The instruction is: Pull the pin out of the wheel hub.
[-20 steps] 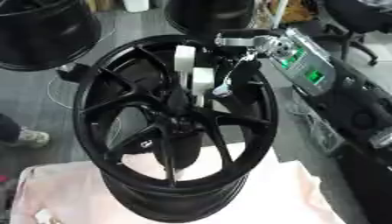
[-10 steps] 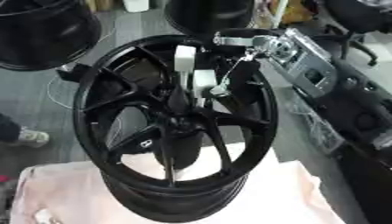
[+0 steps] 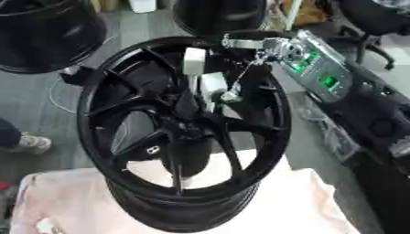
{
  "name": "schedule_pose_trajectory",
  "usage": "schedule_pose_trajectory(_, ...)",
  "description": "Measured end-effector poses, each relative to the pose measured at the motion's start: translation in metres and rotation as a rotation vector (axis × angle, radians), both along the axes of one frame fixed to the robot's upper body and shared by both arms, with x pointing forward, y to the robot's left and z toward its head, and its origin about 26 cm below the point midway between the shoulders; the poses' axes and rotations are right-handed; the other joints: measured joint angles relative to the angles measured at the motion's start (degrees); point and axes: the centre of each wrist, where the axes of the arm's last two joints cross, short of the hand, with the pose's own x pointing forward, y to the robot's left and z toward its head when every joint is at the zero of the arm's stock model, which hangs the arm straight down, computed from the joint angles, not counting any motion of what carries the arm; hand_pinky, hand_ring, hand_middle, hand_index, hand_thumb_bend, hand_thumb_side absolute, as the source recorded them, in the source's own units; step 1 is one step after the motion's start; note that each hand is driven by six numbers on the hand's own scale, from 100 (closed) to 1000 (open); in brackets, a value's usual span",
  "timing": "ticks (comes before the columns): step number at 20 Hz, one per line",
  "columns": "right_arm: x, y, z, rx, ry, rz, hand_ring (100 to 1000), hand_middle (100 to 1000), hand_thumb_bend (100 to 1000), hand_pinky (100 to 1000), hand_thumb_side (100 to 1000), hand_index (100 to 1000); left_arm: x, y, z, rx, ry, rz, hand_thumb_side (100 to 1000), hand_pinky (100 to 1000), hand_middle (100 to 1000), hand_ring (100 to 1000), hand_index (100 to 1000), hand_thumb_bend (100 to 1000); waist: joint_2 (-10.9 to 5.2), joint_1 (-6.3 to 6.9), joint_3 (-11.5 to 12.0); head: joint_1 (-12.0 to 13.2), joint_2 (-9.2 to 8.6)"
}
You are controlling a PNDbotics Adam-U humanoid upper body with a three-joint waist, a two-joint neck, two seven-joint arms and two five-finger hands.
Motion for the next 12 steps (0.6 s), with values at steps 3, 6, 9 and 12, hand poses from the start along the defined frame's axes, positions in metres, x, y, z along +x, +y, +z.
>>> schedule_pose_trajectory(3,-0.0001,0.0,0.0001,-0.003,-0.003,-0.001,245,451,100,195,100,571,0.0,0.0,0.0,0.0,0.0,0.0,937,479,617,527,704,347,0.0,-0.02,0.02,0.0,0.0)
schedule_pose_trajectory(6,-0.0001,-0.0002,0.0003,-0.005,-0.004,-0.002,240,431,100,187,100,553,0.0,0.0,0.0,0.0,0.0,0.0,937,479,617,527,704,347,0.0,-0.04,0.05,0.0,0.0)
schedule_pose_trajectory(9,-0.0002,-0.0003,0.0005,-0.006,-0.006,-0.002,234,409,100,178,100,536,0.0,0.0,0.0,0.0,0.0,0.0,937,479,617,527,704,347,0.0,-0.04,0.08,0.0,0.0)
schedule_pose_trajectory(12,-0.0006,-0.0004,0.0008,-0.003,-0.013,-0.002,230,387,100,173,100,517,0.0,0.0,0.0,0.0,0.0,0.0,938,479,617,527,704,347,0.0,-0.04,0.08,0.0,0.0)
